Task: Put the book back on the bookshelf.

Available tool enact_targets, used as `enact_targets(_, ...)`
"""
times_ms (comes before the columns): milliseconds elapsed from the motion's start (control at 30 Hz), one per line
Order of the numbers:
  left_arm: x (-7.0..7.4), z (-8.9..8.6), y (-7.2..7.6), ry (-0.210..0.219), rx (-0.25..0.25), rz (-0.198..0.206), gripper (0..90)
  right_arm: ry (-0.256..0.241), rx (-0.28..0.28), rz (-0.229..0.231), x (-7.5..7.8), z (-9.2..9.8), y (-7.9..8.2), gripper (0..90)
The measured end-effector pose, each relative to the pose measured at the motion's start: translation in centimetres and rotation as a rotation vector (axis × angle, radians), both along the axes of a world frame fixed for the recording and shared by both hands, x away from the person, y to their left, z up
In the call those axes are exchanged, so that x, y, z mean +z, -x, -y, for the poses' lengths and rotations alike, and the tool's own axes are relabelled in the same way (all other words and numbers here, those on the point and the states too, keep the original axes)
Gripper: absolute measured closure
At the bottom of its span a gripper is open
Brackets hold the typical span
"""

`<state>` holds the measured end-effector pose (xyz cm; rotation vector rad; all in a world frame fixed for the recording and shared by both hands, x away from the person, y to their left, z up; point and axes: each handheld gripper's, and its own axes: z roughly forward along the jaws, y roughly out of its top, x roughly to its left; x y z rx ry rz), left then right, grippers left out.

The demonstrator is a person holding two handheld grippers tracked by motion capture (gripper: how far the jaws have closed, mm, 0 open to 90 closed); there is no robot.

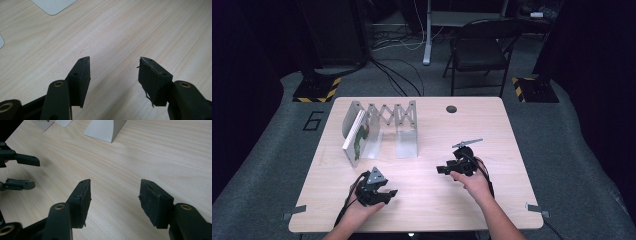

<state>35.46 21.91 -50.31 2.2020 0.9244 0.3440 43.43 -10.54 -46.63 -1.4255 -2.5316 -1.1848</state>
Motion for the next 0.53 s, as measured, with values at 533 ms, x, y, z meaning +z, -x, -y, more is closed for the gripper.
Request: enact_targets(533, -0.44, 0.70, -0.01, -0.038, -0.033, -0.017, 42.1, 0.009, 0.003, -0.005, -0.44, 0.06, -0.13, 42.5)
